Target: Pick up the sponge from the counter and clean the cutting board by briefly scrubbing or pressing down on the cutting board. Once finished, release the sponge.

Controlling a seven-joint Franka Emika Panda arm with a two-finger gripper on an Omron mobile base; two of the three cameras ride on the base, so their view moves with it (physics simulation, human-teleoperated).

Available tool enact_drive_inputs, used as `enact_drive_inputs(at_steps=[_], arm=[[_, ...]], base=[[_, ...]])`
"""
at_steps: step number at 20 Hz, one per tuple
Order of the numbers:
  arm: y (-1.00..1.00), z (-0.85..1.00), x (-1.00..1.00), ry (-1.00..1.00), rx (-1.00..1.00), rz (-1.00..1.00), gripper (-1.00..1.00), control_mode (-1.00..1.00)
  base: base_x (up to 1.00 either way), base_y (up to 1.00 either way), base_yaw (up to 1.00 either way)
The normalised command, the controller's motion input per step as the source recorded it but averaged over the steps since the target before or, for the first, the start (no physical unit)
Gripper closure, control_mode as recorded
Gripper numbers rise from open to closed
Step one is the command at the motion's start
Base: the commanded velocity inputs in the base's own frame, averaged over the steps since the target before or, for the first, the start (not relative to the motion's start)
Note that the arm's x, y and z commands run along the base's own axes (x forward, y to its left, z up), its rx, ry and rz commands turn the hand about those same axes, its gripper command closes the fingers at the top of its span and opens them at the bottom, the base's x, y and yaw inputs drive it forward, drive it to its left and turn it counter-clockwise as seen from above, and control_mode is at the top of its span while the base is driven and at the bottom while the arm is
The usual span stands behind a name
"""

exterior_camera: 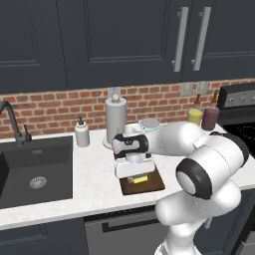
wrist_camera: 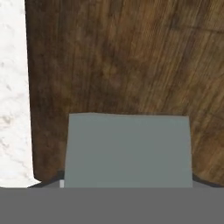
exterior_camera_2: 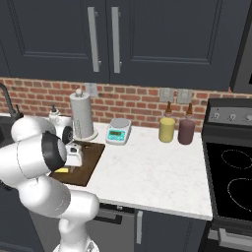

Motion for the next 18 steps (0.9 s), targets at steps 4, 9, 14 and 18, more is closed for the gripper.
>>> enact_drive_inputs(at_steps=[4,9,14,18], arm=[[0.00,0.00,0.40,0.00,0.00,-0.04,1.00,-1.00],[-0.05,0.00,0.39,-0.02,0.00,-0.08,1.00,-1.00],[-0.09,0.00,0.44,-0.08,0.00,-0.11,1.00,-1.00],[-0.08,-0.01,0.38,-0.19,-0.01,-0.13,1.00,-1.00]], base=[[0.00,0.00,0.00],[0.00,0.00,0.00],[0.00,0.00,0.00],[0.00,0.00,0.00]])
